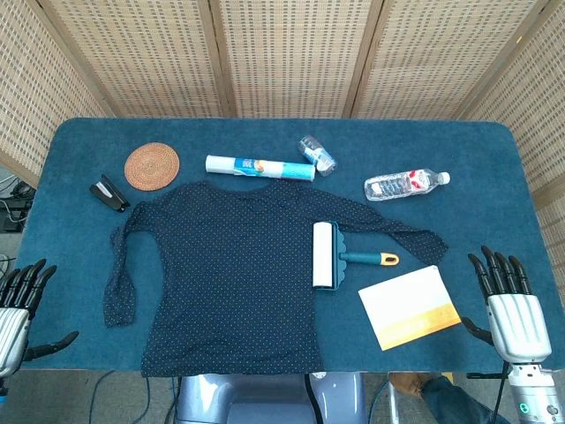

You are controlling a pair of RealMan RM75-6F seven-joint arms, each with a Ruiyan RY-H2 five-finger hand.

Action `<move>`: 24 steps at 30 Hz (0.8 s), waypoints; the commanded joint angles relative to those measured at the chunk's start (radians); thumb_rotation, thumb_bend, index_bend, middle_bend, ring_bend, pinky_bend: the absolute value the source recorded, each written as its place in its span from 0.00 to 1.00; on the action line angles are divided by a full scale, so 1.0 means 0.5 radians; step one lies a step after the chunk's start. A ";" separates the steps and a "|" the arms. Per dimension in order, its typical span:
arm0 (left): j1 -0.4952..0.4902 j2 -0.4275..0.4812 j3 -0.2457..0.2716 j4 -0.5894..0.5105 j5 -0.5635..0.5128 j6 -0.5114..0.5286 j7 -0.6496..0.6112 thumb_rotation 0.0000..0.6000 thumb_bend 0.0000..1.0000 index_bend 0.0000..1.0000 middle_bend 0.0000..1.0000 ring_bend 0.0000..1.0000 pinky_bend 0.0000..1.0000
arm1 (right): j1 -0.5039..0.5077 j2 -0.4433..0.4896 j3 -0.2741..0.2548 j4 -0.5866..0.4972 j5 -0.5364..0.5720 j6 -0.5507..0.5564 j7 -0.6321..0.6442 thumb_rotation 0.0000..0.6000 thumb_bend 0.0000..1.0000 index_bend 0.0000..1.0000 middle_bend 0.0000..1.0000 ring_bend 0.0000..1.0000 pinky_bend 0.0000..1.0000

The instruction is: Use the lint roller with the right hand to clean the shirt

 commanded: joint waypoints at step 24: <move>-0.089 -0.044 -0.077 -0.024 -0.214 -0.198 0.132 1.00 0.00 0.00 0.00 0.00 0.00 | 0.924 -0.356 0.309 0.270 1.025 -1.220 -0.511 1.00 0.00 0.11 1.00 1.00 1.00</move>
